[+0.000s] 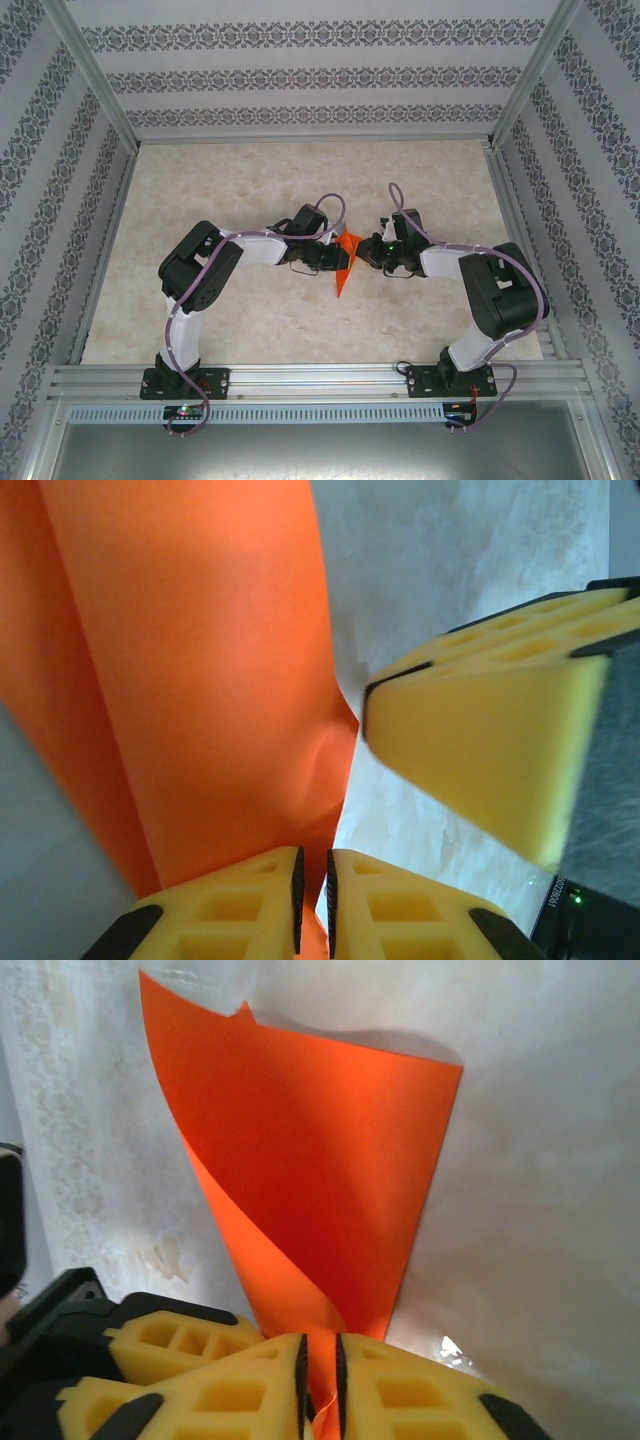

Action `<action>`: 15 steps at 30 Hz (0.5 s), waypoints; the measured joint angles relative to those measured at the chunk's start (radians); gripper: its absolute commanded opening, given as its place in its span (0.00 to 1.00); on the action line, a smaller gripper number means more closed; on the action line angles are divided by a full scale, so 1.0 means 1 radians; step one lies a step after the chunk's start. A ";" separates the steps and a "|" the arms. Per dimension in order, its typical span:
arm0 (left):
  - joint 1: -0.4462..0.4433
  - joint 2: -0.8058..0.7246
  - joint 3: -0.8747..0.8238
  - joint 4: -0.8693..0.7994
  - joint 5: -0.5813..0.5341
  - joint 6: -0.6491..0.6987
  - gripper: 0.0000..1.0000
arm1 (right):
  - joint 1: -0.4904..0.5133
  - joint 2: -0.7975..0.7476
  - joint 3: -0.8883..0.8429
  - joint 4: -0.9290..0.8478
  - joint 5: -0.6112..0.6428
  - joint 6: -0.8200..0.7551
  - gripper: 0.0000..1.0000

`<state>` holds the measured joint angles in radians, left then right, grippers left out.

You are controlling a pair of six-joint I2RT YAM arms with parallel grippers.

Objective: Fold a paper plane with a square sheet of paper (pick it up from the middle)
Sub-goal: Fold the wing for the fifth time at the center of the table.

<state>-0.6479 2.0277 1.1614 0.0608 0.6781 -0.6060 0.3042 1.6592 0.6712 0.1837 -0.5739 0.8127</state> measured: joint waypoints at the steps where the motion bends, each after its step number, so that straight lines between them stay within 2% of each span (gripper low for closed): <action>1: 0.000 0.000 0.000 0.000 0.000 0.001 0.17 | 0.001 0.003 0.002 -0.002 0.000 -0.002 0.21; 9: 0.000 0.000 0.000 -0.005 0.003 0.009 0.16 | 0.021 0.042 0.042 -0.019 -0.003 -0.009 0.21; 15: 0.000 0.000 0.000 -0.008 0.003 0.023 0.16 | 0.021 0.008 0.041 -0.079 0.033 -0.035 0.27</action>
<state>-0.6479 2.0277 1.1614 0.0528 0.6807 -0.5831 0.3252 1.6669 0.7124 0.1043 -0.5411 0.7776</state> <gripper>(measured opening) 0.163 0.257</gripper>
